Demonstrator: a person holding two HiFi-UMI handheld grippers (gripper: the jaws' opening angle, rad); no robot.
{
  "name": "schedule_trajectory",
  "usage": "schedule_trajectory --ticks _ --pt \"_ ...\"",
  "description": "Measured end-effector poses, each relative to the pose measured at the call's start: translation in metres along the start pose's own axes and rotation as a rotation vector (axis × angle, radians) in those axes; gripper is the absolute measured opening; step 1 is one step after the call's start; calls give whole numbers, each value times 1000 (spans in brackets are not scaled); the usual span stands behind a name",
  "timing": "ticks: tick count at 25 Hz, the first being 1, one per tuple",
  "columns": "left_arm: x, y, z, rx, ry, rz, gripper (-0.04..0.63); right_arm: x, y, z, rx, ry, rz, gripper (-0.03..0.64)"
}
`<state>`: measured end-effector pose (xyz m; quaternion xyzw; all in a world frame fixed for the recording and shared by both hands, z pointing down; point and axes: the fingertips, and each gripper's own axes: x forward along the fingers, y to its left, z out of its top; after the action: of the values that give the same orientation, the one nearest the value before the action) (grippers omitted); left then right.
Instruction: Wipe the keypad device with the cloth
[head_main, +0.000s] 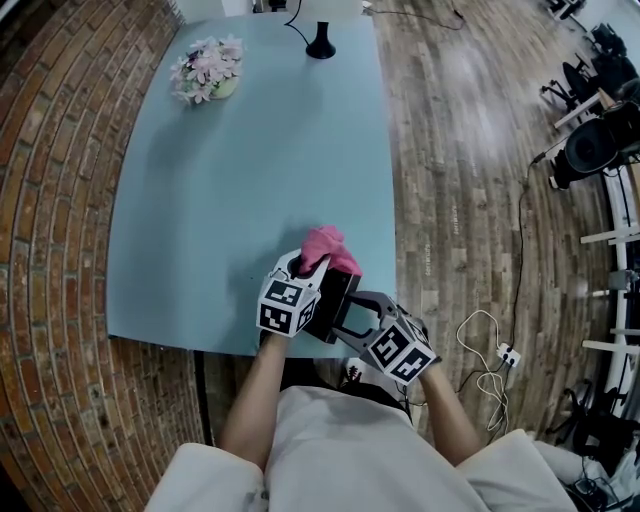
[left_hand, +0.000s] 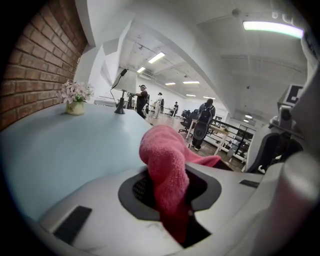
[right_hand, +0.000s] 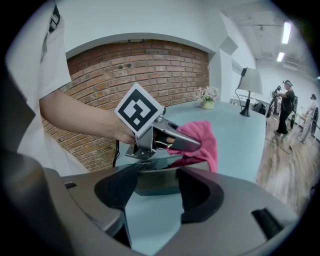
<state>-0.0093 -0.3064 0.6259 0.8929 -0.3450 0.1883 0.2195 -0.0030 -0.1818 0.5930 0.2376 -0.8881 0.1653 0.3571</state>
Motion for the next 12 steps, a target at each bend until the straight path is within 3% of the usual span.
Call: schedule_trajectory --ticks 3,5,9,12 --pt "3 21 -8 -21 32 101 127 -1 1 2 -11 1 -1 284" --pt "1 30 -8 -32 31 120 127 -1 1 2 -11 -1 -2 284" --pt "-16 35 5 -51 -36 92 129 0 0 1 -9 -3 -8 284" --pt "-36 19 27 -69 -132 0 130 0 0 1 -3 -3 -7 284"
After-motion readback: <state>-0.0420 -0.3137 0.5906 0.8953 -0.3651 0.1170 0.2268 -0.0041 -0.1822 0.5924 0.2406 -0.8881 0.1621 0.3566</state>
